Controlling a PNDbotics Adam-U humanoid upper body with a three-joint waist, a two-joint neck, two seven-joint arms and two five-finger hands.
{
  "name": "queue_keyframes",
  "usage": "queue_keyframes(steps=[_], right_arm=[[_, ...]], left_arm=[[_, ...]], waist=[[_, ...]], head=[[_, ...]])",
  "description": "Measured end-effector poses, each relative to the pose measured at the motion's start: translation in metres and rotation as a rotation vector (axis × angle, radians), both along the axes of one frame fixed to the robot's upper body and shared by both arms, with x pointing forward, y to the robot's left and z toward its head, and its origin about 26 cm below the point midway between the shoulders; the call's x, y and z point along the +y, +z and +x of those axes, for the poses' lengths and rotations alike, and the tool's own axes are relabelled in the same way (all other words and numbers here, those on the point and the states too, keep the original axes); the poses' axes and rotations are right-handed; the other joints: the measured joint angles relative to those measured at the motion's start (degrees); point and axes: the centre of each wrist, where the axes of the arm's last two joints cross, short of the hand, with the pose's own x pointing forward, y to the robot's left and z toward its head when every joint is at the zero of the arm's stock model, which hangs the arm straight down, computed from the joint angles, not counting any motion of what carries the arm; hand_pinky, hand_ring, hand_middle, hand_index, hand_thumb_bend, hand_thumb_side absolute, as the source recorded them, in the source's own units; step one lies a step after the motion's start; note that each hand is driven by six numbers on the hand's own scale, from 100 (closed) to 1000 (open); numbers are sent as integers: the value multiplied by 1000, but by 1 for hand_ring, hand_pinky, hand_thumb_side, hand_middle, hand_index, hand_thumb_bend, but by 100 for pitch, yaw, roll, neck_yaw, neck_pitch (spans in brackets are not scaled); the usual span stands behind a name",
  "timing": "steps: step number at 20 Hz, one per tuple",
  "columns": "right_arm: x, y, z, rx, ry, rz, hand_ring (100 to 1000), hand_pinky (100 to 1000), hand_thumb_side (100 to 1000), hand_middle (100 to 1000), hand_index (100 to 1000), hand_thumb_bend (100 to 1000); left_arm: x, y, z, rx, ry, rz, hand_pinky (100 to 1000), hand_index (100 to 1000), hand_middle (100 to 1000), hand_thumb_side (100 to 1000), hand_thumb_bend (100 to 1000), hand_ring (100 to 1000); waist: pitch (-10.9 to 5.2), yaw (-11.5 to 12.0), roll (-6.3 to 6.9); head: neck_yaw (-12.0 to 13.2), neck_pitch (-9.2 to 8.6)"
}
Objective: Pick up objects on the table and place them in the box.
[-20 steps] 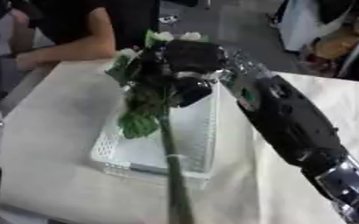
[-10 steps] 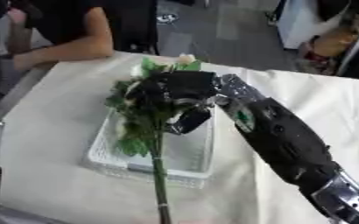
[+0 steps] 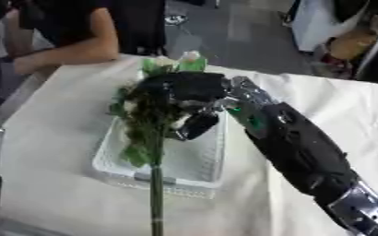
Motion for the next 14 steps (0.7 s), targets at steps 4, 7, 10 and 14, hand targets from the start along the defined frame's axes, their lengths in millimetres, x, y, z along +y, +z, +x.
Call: queue_keyframes(steps=[4, 7, 10, 14], right_arm=[[-11, 4, 4, 0, -57, -18, 1000, 1000, 513, 1000, 1000, 215], [-19, 6, 8, -2, -113, -37, 1000, 1000, 618, 1000, 1000, 222], [-27, 5, 12, 8, -171, -62, 1000, 1000, 691, 1000, 1000, 245], [-37, -1, 18, 49, -257, -123, 1000, 1000, 812, 1000, 1000, 293]], left_arm=[[0, 0, 0, 0, 0, 0, 480, 701, 672, 785, 100, 576], [0, 0, 0, 0, 0, 0, 481, 701, 671, 785, 100, 576], [0, 0, 0, 0, 0, 0, 480, 701, 671, 785, 100, 576], [0, 0, 0, 1, 1, 0, 480, 701, 672, 786, 100, 576]], waist=[[-1, -17, 1], [-7, -17, 4], [-9, -18, 12], [-15, -21, 13]], head=[[0, -1], [1, -1], [1, -3], [1, -6]])
